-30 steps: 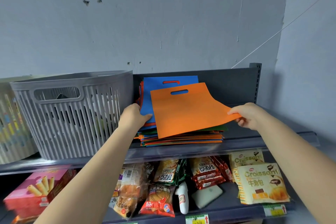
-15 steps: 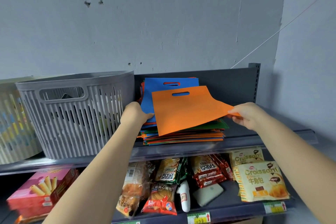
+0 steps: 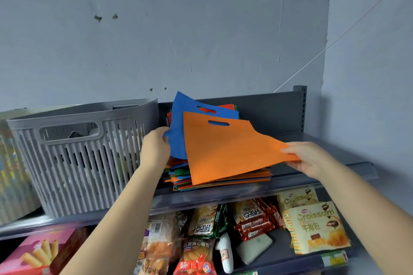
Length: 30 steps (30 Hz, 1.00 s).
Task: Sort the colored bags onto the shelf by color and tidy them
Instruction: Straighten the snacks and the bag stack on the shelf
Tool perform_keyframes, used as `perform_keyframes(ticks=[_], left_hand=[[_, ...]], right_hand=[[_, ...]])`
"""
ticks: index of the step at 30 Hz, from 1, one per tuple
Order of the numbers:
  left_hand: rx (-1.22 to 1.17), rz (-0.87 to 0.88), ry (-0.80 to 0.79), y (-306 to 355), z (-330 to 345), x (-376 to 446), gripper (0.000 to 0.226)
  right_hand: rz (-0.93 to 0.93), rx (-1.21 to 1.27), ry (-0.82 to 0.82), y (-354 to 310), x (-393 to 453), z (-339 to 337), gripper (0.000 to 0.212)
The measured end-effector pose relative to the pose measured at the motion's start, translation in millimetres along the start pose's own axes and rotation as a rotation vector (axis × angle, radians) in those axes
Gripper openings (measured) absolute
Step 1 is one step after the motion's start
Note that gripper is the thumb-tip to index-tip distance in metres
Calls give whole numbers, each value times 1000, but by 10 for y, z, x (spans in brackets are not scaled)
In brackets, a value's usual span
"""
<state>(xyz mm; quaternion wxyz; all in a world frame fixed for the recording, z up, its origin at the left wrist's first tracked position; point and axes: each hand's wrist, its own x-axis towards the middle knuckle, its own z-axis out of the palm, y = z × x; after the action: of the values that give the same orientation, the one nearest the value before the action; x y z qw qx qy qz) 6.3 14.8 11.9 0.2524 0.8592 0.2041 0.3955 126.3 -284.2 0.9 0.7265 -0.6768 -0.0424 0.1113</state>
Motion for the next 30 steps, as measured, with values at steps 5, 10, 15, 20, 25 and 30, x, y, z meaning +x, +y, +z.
perform_keyframes(ticks=[5,10,15,20,25,30], left_hand=[[-360,-8,132,-57,-79,-142,36],[-780,-150,145,-128,-54,-301,33],[-1053,-176,52,-196,131,-511,27],[-1130,-165,-65,-73,441,-831,28],[-1253,-239,-285,57,765,-1297,29],[-1285,-266,-455,199,1020,-1820,28]], right_hand=[[-83,73,28,56,-158,33,31],[-177,299,50,205,-351,-42,39],[-236,460,123,492,-734,-224,37],[-277,494,251,792,-1248,-503,37],[-281,479,427,1098,-1883,-875,35],[-264,462,581,1378,-2530,-1152,36]])
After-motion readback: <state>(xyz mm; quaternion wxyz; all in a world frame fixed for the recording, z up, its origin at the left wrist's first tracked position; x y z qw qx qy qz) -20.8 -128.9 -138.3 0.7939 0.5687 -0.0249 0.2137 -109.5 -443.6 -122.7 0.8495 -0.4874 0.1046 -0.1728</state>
